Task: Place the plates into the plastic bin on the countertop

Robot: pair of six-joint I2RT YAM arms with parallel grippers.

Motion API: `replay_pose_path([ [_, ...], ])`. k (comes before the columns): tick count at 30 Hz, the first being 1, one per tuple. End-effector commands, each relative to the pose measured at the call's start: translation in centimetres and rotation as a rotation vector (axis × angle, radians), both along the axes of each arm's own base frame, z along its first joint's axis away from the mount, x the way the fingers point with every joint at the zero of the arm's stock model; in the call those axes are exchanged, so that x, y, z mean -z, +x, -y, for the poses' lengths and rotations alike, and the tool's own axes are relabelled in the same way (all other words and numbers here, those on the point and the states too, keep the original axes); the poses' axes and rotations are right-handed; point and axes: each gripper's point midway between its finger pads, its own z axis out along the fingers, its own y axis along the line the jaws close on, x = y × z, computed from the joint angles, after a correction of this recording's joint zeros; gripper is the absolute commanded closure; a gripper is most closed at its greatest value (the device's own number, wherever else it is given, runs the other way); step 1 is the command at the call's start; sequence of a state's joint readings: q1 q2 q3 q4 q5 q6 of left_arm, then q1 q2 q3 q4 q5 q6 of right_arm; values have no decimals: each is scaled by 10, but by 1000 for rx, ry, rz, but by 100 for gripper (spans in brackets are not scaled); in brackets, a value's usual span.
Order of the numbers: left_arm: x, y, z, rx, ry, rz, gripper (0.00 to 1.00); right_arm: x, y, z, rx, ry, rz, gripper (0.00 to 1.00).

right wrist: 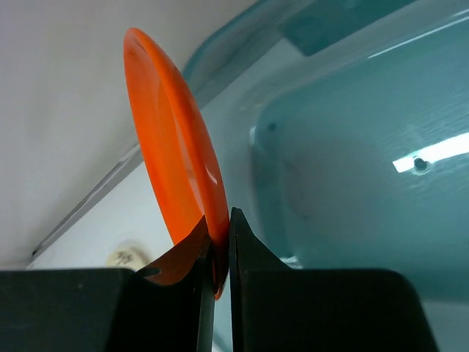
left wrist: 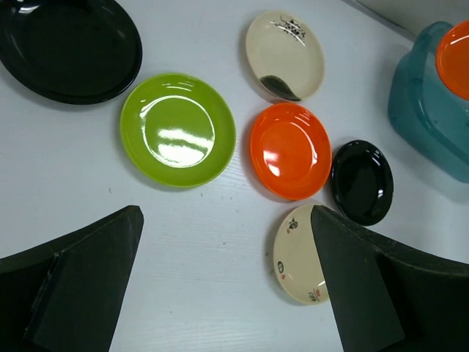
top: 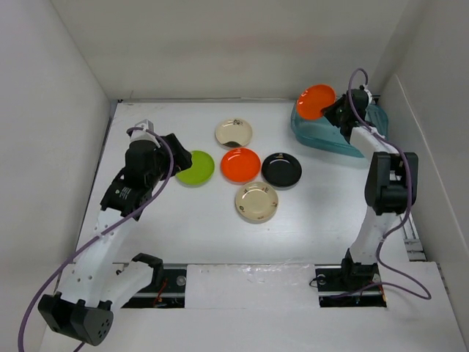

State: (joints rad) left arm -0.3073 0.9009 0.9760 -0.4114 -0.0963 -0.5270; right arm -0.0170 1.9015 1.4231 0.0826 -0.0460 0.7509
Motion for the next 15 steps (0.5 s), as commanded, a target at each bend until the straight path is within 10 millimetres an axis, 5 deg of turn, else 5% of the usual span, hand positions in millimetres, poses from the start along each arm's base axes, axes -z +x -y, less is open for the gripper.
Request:
replay_pose_path([
  [1,5,-2,-3,11,38,2,0,2,23,14,39,2,-5,100],
  [7,18,2,2,48,51,-43,0,24,32,33,72,16,-55,100],
  [11,18,2,2,48,51,-43,0,33,28,29,56,23,-75,61],
  [12,16,1,1,48,49,-34,0,24,28,29,56,23,-60,41],
  [14,16,1,1,48,49,-34,0,26,20,33,70,5,-75,30],
  [15,16,1,1,48,49,-34,0,7,19,30,71,-11,-41,19],
])
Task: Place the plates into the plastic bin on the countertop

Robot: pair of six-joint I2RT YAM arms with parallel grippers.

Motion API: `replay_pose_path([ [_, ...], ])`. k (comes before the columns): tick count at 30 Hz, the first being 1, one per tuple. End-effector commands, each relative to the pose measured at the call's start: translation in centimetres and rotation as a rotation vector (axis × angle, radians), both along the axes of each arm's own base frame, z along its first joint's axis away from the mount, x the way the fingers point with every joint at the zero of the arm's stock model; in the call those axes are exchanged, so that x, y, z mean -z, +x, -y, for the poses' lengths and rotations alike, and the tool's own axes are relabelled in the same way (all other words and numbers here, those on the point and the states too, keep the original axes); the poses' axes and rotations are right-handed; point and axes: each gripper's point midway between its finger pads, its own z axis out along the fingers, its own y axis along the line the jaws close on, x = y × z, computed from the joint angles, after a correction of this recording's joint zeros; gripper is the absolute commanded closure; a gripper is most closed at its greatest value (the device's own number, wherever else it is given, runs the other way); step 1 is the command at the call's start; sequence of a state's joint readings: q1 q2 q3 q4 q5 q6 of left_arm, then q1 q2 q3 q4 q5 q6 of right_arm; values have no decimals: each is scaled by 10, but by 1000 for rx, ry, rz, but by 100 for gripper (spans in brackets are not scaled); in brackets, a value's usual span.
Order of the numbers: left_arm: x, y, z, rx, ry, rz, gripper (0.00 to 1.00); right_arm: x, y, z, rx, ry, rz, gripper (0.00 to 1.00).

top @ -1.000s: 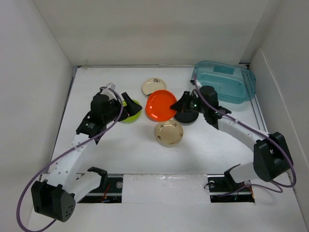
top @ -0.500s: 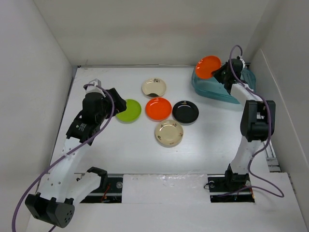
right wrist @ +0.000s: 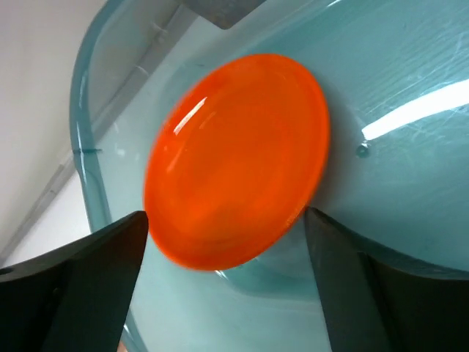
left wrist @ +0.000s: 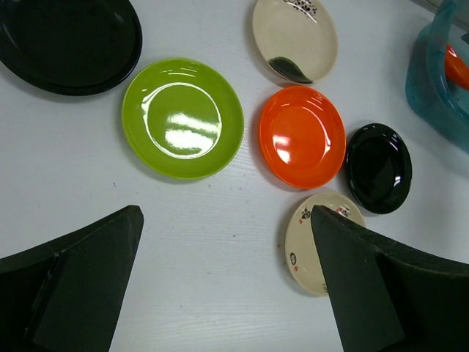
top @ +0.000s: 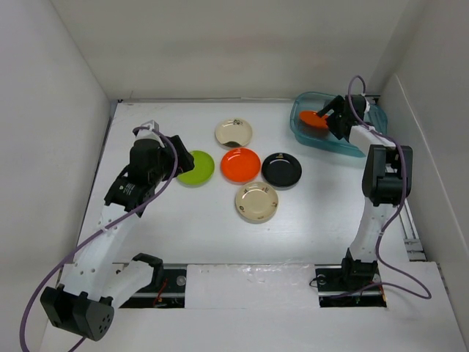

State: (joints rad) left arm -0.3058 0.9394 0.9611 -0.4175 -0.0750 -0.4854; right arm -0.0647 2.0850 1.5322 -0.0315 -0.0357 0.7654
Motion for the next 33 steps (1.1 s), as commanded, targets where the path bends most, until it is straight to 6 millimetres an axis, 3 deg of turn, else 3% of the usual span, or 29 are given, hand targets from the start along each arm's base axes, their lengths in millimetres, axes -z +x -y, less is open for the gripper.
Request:
replay_pose_path([
  [1,-4,-1,-1,11,4,20,0,-72,1,8,42,-52,141,2],
  [3,-2,-2,-2,11,4,20,0,-88,-6,3,57,-82,156,1],
  [5,-3,-2,-2,11,4,20,0,-116,-19,8,94,-144,185,1],
  [6,-3,-2,-2,11,4,20,0,-113,-28,0,89,-165,169,1],
  [7,-3,-2,-2,11,4,20,0,-137,-38,-2,98,-185,209,1],
  [9,-3,-2,-2,11,4,20,0,-133,-56,-18,85,-213,198,1],
  [10,-3,-2,-4,-6,4,21,0,-141,-70,-26,63,-222,197,1],
  [12,1,-3,-11,-43,20,5,0,-128,-92,-45,20,-203,163,1],
  [13,1,-2,-14,-57,28,7,0,-97,-111,-60,-15,-199,114,1],
  [14,-1,-3,-16,-76,26,6,0,-104,-125,-66,-15,-168,149,1],
  [16,-1,-2,-18,-86,31,7,0,-85,-155,-82,-41,-121,154,1],
  [19,-1,-3,-15,-69,22,4,0,-72,-178,-95,-73,-82,158,1],
  [20,3,-2,-12,-60,20,-9,0,-57,-188,-100,-99,-78,136,2],
  [22,6,-1,-10,-52,19,-21,0,-45,-200,-115,-144,-44,116,4],
  [23,6,-1,-11,-47,27,-20,0,-26,-208,-118,-164,-48,72,4],
  [28,4,-3,-9,-39,20,-13,0,24,-214,-123,-187,-36,-17,11],
  [31,4,-3,-9,-39,20,-13,0,32,-210,-121,-196,-14,-20,18],
  [33,4,-3,-9,-39,20,-13,0,38,-210,-121,-196,-16,-34,28],
])
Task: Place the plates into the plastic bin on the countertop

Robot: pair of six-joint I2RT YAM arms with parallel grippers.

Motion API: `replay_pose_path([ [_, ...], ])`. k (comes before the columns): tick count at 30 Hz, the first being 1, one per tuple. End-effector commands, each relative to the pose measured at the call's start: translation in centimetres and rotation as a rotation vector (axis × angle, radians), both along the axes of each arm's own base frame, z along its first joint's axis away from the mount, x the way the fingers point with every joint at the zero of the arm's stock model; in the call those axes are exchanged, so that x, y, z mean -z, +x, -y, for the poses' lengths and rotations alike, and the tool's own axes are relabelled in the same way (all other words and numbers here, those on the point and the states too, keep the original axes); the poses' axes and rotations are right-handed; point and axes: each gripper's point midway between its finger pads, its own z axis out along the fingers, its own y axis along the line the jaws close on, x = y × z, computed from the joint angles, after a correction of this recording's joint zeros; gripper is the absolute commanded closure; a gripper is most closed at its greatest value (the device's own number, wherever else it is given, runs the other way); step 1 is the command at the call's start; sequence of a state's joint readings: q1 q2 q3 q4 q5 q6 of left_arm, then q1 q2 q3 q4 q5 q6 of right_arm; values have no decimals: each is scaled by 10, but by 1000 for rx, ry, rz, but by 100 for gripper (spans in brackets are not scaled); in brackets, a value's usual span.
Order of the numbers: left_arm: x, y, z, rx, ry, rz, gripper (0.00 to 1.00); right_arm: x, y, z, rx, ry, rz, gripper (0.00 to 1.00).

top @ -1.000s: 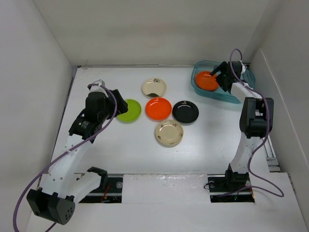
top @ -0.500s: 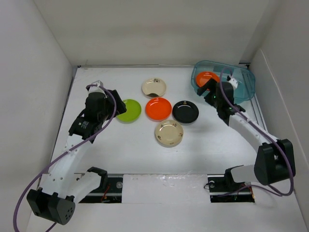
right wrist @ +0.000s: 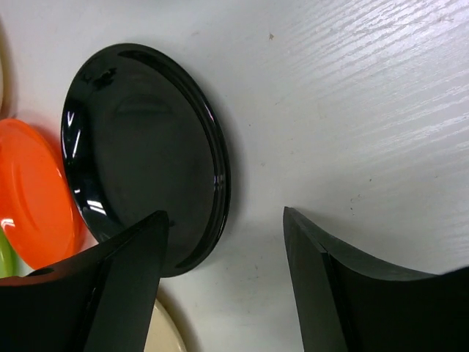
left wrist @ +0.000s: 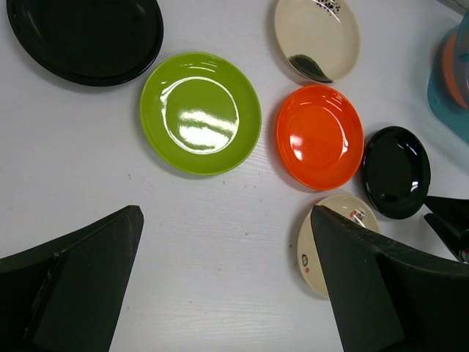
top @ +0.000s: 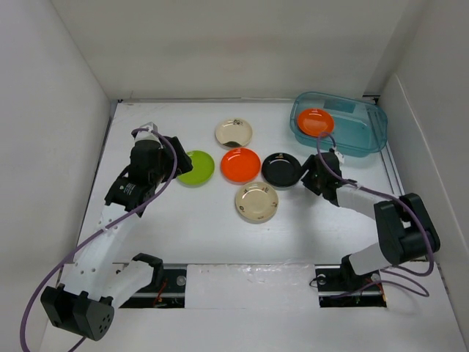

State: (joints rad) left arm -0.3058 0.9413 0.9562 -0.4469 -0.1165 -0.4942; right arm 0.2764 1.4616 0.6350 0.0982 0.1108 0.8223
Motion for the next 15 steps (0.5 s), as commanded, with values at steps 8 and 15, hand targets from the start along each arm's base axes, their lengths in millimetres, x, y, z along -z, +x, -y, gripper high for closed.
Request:
replay_pose_path([
  [8,-10,-2,-4,-8,-4,36,0,-10,27,-12,-14,71,46,46],
  [15,-5,-2,-8,-26,13,19,0,2,34,-18,-34,63,-9,63],
])
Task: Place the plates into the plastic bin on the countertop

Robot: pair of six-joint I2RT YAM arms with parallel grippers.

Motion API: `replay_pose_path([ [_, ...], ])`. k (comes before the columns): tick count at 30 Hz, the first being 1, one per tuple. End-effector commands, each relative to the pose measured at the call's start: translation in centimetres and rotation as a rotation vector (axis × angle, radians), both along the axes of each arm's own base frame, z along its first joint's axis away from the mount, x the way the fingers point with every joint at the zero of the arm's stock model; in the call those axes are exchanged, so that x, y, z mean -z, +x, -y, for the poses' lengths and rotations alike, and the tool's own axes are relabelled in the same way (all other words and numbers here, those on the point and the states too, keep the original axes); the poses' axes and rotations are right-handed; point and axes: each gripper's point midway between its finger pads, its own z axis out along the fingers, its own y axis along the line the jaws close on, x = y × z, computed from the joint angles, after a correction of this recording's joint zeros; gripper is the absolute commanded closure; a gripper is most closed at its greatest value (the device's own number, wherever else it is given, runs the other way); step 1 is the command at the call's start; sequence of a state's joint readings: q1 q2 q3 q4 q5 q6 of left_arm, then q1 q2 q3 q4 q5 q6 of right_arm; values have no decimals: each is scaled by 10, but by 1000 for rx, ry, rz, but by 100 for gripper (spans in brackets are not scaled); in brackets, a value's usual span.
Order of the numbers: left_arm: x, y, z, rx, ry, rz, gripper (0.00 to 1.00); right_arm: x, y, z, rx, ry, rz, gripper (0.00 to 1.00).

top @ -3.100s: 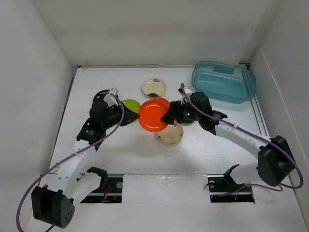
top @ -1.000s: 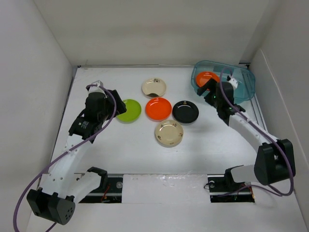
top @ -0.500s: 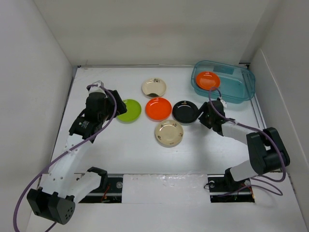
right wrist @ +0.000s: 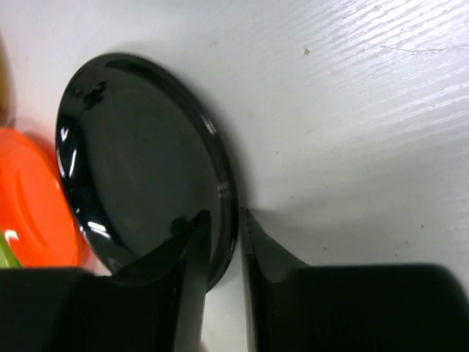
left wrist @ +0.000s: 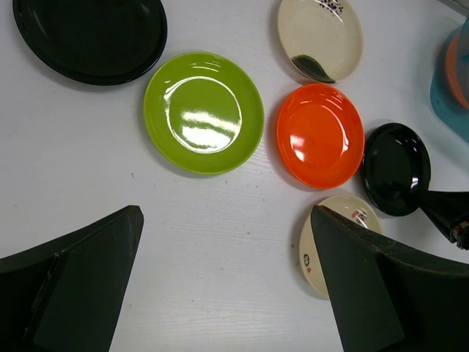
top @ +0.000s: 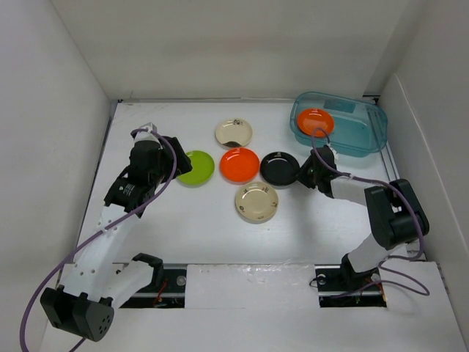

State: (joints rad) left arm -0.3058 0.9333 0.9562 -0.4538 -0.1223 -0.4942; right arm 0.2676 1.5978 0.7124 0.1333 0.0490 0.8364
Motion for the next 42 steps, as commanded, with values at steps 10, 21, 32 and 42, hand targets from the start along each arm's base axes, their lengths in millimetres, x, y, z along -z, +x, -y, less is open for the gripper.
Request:
replay_pose_path([
  [10,-2,-1,-6,-21,13,8,0,-4,16,-6,39,11,-17,100],
  [21,-2,-1,-6,-20,12,8,0,-147,18,-31,-37,110,262,100],
  [32,-2,-1,-8,-28,17,9,0,-206,107,95,278,-23,350,100],
  [42,-2,-1,-8,-28,17,9,0,-182,189,147,268,-18,299,100],
])
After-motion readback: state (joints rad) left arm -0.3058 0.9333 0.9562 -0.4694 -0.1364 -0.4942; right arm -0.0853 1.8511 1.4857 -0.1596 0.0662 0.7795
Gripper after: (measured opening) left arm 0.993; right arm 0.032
